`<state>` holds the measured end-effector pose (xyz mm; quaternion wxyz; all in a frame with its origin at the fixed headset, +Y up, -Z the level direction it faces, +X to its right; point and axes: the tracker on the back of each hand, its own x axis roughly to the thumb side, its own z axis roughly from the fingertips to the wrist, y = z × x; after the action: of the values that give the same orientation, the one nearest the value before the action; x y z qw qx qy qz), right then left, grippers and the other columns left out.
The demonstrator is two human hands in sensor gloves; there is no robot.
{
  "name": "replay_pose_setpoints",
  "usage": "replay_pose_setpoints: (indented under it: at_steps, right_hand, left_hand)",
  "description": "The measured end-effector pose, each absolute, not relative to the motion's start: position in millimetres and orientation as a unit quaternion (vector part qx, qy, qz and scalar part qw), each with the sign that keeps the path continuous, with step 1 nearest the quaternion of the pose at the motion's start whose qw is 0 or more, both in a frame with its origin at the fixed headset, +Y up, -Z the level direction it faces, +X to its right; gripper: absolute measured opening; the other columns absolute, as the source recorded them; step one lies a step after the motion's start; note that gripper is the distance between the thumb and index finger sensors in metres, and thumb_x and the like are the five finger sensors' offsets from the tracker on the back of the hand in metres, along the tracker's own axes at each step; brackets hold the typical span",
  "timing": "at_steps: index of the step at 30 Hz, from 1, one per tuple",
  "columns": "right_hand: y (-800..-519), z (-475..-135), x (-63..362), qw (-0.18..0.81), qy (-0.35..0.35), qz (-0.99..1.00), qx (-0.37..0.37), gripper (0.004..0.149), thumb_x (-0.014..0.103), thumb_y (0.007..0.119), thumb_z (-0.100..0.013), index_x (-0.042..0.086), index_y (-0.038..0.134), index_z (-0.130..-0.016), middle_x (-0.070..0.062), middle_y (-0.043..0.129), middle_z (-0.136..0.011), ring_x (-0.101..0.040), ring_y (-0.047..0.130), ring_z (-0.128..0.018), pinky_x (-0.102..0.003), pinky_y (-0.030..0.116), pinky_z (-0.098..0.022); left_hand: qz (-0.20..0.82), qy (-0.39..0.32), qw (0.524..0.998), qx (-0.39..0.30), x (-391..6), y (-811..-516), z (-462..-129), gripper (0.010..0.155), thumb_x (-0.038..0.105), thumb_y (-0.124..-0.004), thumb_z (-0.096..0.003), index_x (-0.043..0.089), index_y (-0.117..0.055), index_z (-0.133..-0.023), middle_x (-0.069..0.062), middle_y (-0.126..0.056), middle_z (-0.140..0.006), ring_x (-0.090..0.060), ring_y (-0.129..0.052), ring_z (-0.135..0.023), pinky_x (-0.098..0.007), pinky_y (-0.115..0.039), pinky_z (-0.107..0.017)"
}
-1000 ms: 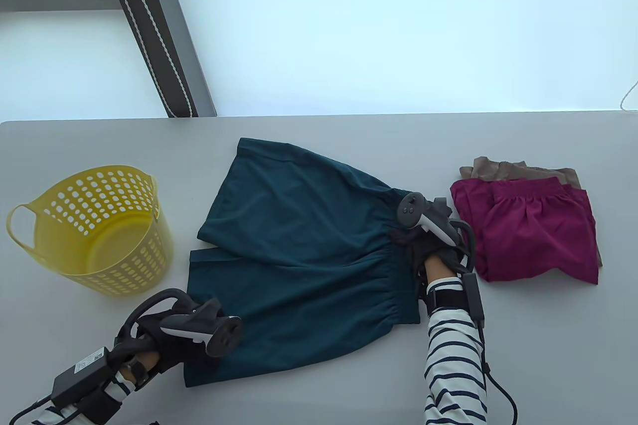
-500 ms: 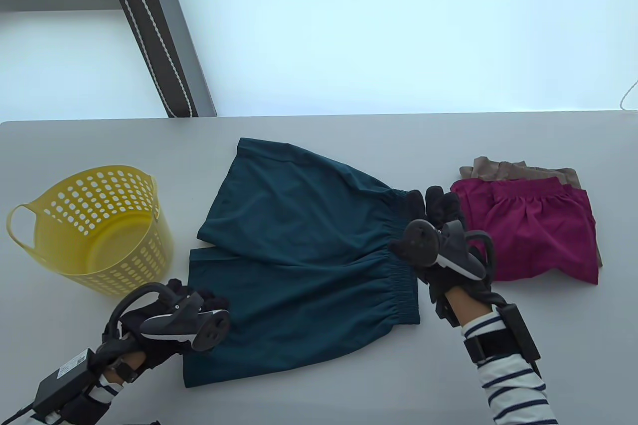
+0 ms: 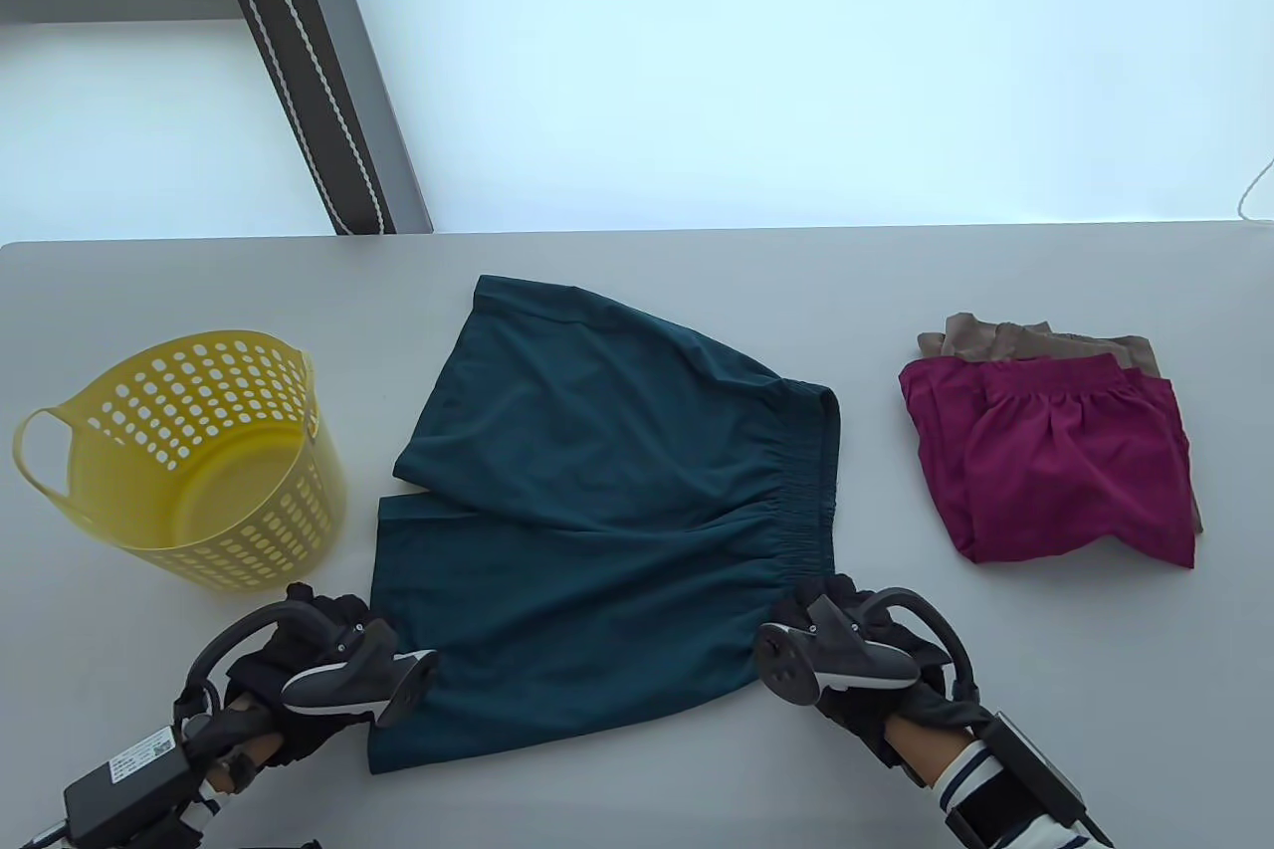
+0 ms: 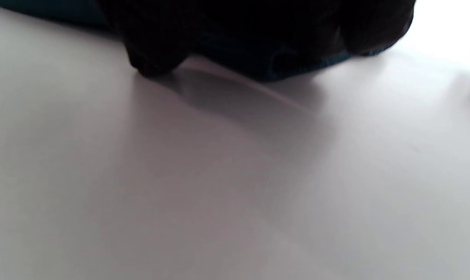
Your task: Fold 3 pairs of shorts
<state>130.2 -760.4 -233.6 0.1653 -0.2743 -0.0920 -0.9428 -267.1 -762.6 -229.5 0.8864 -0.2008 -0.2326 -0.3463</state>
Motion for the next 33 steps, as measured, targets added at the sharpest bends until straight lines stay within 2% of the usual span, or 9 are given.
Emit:
replay_pose_setpoints:
  at_steps: [3,7,11,13,17,23,27,30,33]
  right_hand:
    - [-761,-224,129,0.207,-0.007,-0.931,-0.302,0.054,0.032,0.075,-0.041,0.014,0.067,-0.091,-0.017,0.074,-0.089,-0.038,0.088,-0.078,-0.049,0.077,-0.057]
    - [-757,-224,132,0.193,0.011,-0.932,-0.308,0.047,0.030,0.077,-0.040,0.019,0.074,-0.086,-0.011,0.081,-0.084,-0.031,0.094,-0.073,-0.045,0.080,-0.055]
    - [-740,-241,144,0.092,-0.039,-0.960,-0.262,0.044,0.029,0.077,-0.041,0.021,0.077,-0.084,-0.008,0.087,-0.081,-0.028,0.099,-0.069,-0.045,0.080,-0.054]
    - [-731,-243,151,0.045,0.026,-0.971,-0.235,0.045,0.027,0.077,-0.041,0.016,0.077,-0.085,-0.010,0.091,-0.077,-0.029,0.102,-0.064,-0.047,0.081,-0.051]
    - [-715,-240,157,0.088,0.099,-0.964,-0.229,0.047,0.028,0.077,-0.042,0.016,0.071,-0.087,-0.007,0.092,-0.077,-0.027,0.103,-0.063,-0.045,0.082,-0.051]
    - [-714,-240,164,0.103,-0.012,-0.955,-0.278,0.045,0.028,0.081,-0.036,0.028,0.077,-0.081,0.002,0.095,-0.077,-0.021,0.102,-0.068,-0.045,0.080,-0.055]
    - [-681,-249,182,-0.028,-0.191,-0.941,-0.276,0.045,0.029,0.082,-0.035,0.027,0.080,-0.079,0.002,0.097,-0.074,-0.022,0.103,-0.065,-0.047,0.079,-0.053]
    - [-650,-254,202,-0.134,-0.221,-0.928,-0.268,0.045,0.030,0.082,-0.037,0.025,0.081,-0.081,-0.001,0.099,-0.071,-0.023,0.105,-0.061,-0.048,0.080,-0.052]
    - [-634,-272,216,-0.140,-0.166,-0.952,-0.214,0.046,0.030,0.082,-0.038,0.023,0.081,-0.083,-0.003,0.099,-0.070,-0.026,0.104,-0.060,-0.050,0.078,-0.052]
  left_hand:
    - [-0.344,-0.250,0.890,-0.165,-261,-760,-227,0.073,0.060,-0.058,-0.0373,0.018,-0.057,-0.097,-0.001,-0.082,-0.090,-0.019,-0.096,-0.078,-0.055,-0.072,-0.071]
    - [-0.351,-0.263,0.890,-0.126,-253,-759,-223,0.048,0.053,-0.066,-0.0412,0.029,-0.070,-0.082,0.012,-0.094,-0.071,-0.008,-0.105,-0.059,-0.045,-0.080,-0.068]
    - [-0.335,-0.242,0.907,-0.085,-256,-753,-232,0.044,0.055,-0.069,-0.0414,0.031,-0.076,-0.078,0.013,-0.097,-0.064,-0.006,-0.106,-0.053,-0.044,-0.081,-0.067]
    - [-0.336,-0.216,0.916,-0.040,-260,-740,-237,0.044,0.055,-0.069,-0.0416,0.031,-0.076,-0.078,0.013,-0.097,-0.064,-0.007,-0.106,-0.052,-0.044,-0.081,-0.066]
    - [-0.304,-0.205,0.930,0.000,-264,-709,-234,0.044,0.055,-0.069,-0.0419,0.032,-0.076,-0.079,0.013,-0.096,-0.064,-0.007,-0.105,-0.053,-0.044,-0.081,-0.067]
    - [-0.275,-0.276,0.914,-0.112,-256,-697,-224,0.043,0.057,-0.071,-0.0396,0.036,-0.079,-0.076,0.015,-0.098,-0.063,-0.006,-0.107,-0.053,-0.044,-0.081,-0.067]
    - [-0.197,-0.345,0.896,-0.200,-257,-670,-214,0.042,0.058,-0.072,-0.0389,0.037,-0.079,-0.074,0.015,-0.098,-0.063,-0.007,-0.106,-0.053,-0.044,-0.080,-0.068]
    - [-0.102,-0.382,0.902,-0.176,-264,-628,-210,0.042,0.059,-0.073,-0.0393,0.036,-0.082,-0.074,0.014,-0.099,-0.062,-0.009,-0.106,-0.053,-0.046,-0.079,-0.068]
    - [-0.069,-0.362,0.923,-0.107,-266,-594,-220,0.042,0.058,-0.073,-0.0415,0.034,-0.082,-0.076,0.011,-0.099,-0.064,-0.012,-0.105,-0.055,-0.049,-0.078,-0.068]
